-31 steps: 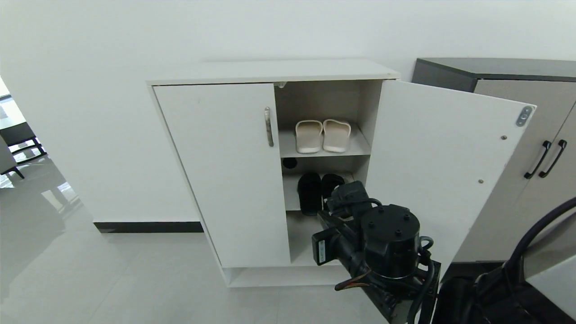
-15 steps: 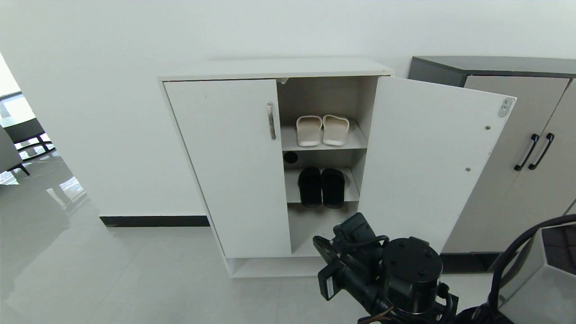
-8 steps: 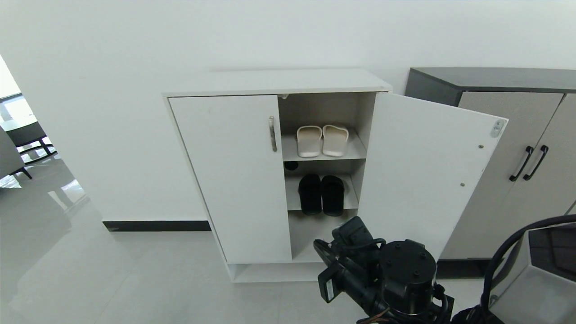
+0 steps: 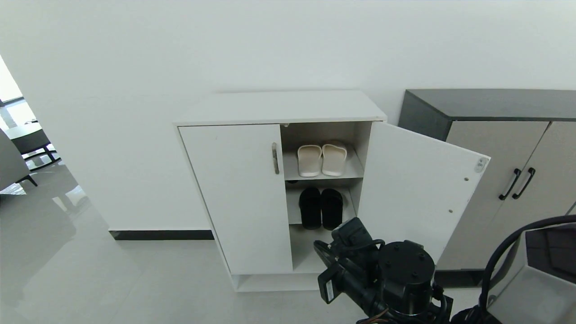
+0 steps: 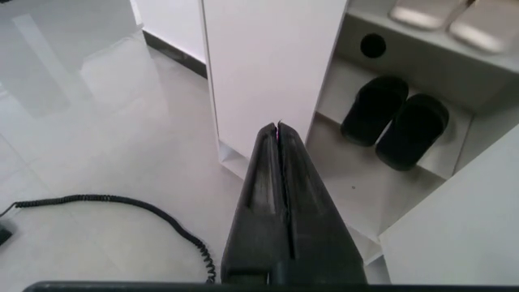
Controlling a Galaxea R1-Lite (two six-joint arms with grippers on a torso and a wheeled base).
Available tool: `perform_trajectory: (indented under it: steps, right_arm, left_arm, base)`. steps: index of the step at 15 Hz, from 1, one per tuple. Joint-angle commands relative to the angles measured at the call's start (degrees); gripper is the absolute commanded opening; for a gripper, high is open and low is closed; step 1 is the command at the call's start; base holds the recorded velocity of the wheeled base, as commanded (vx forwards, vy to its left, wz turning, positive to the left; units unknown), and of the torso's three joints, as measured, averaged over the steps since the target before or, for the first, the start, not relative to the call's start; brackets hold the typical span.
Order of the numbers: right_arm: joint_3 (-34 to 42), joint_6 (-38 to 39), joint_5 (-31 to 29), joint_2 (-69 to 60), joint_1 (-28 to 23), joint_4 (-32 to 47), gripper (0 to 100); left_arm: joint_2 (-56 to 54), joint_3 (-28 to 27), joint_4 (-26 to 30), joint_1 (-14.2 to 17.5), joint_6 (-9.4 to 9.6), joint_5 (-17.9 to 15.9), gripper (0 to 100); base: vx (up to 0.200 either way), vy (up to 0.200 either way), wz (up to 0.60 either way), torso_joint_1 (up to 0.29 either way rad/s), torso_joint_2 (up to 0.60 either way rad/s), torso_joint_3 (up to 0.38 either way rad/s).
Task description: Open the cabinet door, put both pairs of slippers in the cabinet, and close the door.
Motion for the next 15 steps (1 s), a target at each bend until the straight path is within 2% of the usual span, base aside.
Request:
perform_trajectory:
  steps: [1,15]
  right_arm:
    - [-0.05,-0.02,0.01,0.19,0.02,-0.02,0]
    - [-0.14,0.24,0.1,0.63,0.02,-0.81,0]
  left_arm:
    - [0.08,0.0,-0.05,0.02,-0.08,0.01,0]
    - [-0.01,0.0,-0.05,0.02,-0.08,0.01,0]
  base:
    - [0.0,0.0,0.0,0.217,-0.48,-0.281]
    - [0.0,0.0,0.0,0.247,-0.54,-0.295]
